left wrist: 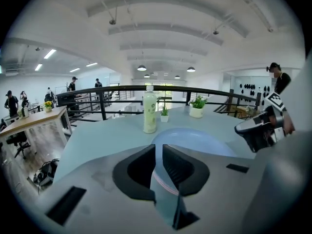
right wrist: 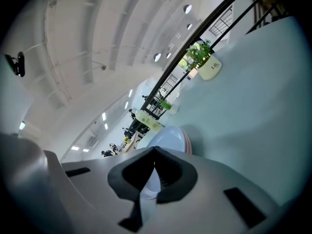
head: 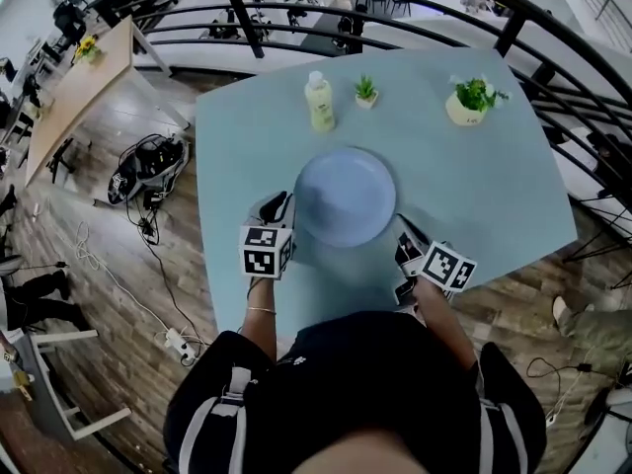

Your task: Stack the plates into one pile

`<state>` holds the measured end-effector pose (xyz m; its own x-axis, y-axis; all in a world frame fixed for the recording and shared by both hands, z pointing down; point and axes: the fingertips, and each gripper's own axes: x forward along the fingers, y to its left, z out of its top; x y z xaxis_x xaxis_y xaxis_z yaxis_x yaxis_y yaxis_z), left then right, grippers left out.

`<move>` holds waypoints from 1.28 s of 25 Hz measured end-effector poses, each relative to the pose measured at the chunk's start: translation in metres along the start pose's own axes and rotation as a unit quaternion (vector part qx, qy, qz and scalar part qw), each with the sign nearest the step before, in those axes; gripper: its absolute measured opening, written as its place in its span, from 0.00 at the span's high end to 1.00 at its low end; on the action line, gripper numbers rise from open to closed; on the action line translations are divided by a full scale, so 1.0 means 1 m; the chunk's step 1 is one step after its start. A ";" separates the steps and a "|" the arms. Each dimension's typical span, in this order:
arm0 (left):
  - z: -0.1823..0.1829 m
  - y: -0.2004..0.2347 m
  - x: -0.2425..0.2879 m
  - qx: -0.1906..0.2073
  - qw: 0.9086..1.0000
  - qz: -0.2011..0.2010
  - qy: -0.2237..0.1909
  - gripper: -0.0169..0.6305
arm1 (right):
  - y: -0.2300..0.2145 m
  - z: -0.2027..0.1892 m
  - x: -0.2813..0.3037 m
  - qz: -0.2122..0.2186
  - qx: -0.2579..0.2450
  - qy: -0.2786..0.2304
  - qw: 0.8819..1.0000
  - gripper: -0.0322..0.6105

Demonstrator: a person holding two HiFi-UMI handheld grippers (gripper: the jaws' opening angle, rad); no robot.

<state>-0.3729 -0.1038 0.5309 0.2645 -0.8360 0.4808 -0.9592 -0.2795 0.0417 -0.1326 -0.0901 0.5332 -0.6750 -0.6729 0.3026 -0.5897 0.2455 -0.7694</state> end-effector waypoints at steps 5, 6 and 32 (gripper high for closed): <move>0.017 -0.029 -0.015 0.059 0.997 -0.041 -0.029 0.91 | 0.029 0.016 -0.001 0.056 -0.092 -0.010 0.994 0.95; 0.019 -0.035 -0.016 0.072 0.996 -0.045 -0.030 0.91 | 0.035 0.018 -0.002 0.066 -0.118 -0.009 0.991 0.95; 0.025 -0.086 -0.018 0.105 0.990 -0.087 -0.032 0.91 | 0.050 0.009 0.008 0.123 -0.174 0.036 0.976 0.95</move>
<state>-0.2928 -0.0770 0.4969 0.4363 -0.7931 0.4250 -0.8585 -0.5084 -0.0674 -0.1630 -0.0894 0.4923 -0.8374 -0.5158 0.1809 -0.5119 0.6241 -0.5902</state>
